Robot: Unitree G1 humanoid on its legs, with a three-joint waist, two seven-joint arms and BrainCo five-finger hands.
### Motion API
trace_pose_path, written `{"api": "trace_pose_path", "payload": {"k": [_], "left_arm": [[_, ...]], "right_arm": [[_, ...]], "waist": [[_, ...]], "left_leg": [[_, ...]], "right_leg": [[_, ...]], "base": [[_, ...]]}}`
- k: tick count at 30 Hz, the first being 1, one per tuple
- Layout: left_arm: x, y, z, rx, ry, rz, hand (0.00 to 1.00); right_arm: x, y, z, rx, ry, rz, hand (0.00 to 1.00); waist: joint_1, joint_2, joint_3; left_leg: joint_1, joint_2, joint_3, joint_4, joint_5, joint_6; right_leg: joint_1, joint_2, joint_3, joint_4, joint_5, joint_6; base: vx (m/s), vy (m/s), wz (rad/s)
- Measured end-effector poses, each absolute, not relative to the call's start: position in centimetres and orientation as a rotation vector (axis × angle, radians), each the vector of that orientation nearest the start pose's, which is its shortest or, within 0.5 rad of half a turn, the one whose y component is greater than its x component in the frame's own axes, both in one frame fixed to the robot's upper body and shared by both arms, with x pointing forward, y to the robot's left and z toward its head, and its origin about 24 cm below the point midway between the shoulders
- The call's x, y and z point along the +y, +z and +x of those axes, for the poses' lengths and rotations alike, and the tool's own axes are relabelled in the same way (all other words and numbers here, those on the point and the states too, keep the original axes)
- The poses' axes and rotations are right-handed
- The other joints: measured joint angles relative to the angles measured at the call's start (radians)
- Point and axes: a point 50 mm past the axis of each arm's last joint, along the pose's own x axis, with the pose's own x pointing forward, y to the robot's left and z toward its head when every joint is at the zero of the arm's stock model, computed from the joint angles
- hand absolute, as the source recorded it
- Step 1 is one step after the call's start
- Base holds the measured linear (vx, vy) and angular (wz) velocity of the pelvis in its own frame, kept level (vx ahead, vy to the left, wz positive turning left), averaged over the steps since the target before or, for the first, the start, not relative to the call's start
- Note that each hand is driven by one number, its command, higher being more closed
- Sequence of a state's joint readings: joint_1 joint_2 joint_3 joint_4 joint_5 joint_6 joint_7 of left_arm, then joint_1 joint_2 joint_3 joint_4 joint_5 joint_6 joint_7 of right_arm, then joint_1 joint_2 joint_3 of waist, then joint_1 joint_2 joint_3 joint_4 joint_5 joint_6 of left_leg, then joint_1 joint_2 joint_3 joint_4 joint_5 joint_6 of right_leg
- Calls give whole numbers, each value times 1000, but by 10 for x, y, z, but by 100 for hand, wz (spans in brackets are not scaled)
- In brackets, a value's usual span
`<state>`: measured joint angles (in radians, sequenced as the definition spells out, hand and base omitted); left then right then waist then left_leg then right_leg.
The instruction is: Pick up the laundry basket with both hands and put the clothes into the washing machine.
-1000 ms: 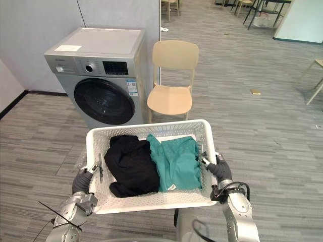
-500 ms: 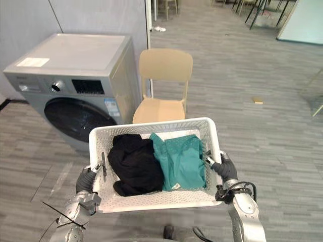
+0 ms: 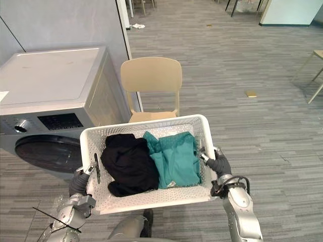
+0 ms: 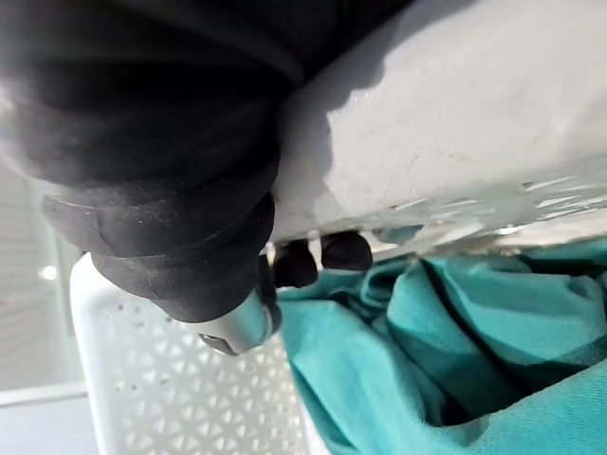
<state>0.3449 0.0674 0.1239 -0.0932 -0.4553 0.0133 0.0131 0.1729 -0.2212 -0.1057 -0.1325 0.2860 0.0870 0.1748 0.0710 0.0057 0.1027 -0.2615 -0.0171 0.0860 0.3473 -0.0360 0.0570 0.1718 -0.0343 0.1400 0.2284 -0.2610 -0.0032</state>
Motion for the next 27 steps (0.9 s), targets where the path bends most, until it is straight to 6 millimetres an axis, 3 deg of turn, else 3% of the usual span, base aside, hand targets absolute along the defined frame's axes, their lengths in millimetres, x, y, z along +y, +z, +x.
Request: {"api": "trace_pose_path", "payload": {"k": [1,3,5,7,9,10,11,12,13,15,17,19,22,25,27], "left_arm": [[211,-3,173,193,260,-357,100],[212,0,173,180,262,-354,100],[214,1,173,178,262,-341,100],[216,2,173,177,262,-332,100],[216,2,172,182,263,-319,100],[217,1,172,186,265,-310,100],[218,1,171,188,268,-306,100],[218,1,171,187,266,-304,100],[218,2,172,187,265,-303,100],[218,2,172,186,263,-301,100],[218,1,170,190,264,-298,100],[216,-2,167,206,262,-304,100],[210,-2,169,209,240,-313,100],[209,-3,174,208,227,-306,100],[210,-6,180,219,214,-293,100]], "right_arm": [[-212,39,218,85,54,63,100],[-210,39,219,80,51,76,100],[-208,37,219,83,51,89,100],[-207,34,218,92,47,101,100],[-206,29,218,111,42,111,100],[-206,27,218,118,40,118,100],[-205,26,217,120,39,118,100],[-205,26,217,120,39,118,100],[-204,26,217,119,39,118,100],[-204,28,215,115,38,117,100],[-204,27,212,120,34,120,100],[-207,26,208,127,28,106,100],[-214,28,204,125,14,95,100],[-217,28,205,126,4,100,100],[-218,21,210,148,2,116,100]], "waist": [[-1,-3,-3],[0,-3,-4],[-3,-9,-5],[-6,-10,-5],[-11,0,2],[-18,3,7],[-28,9,14],[-34,20,21],[-35,21,22],[-41,16,21],[-30,-13,7],[-32,-12,-2],[-33,19,-16],[-29,22,-18],[-27,25,-22]], "left_leg": [[19,-19,2,-3,-21,13],[74,-35,7,-19,-69,24],[143,-61,15,-53,-103,47],[173,-74,17,-56,-116,65],[217,-79,2,-58,-142,80],[237,-78,-7,-61,-149,81],[266,-70,-20,-66,-160,82],[287,-55,-38,-61,-178,75],[291,-52,-43,-59,-182,74],[292,-43,-59,-46,-203,60],[290,-45,-68,-24,-244,31],[289,-29,-110,-12,-260,8],[272,4,-154,-53,-240,-29],[289,15,-166,-100,-202,-89],[312,18,-167,-106,-199,-90]], "right_leg": [[-3,-15,1,36,9,18],[-28,-24,3,170,10,98],[-164,-26,21,493,74,272],[-234,-31,26,668,149,279],[-325,-39,-15,827,139,266],[-354,-52,-50,858,117,227],[-386,-73,-104,848,70,145],[-405,-73,-142,746,38,95],[-406,-71,-146,715,34,89],[-397,-68,-161,494,31,81],[-356,-72,-171,229,90,47],[-314,-63,-220,161,112,57],[-301,-35,-274,74,142,28],[-273,-28,-300,23,164,9],[-240,-22,-301,1,164,9]], "base": [[456,254,-2],[332,183,-4],[277,145,0],[231,121,3],[197,89,10],[135,41,24],[112,11,34],[87,5,31],[79,-21,37],[53,-48,27],[121,-117,18],[242,-223,40],[237,-177,35],[177,-105,20],[124,-39,6]]}}
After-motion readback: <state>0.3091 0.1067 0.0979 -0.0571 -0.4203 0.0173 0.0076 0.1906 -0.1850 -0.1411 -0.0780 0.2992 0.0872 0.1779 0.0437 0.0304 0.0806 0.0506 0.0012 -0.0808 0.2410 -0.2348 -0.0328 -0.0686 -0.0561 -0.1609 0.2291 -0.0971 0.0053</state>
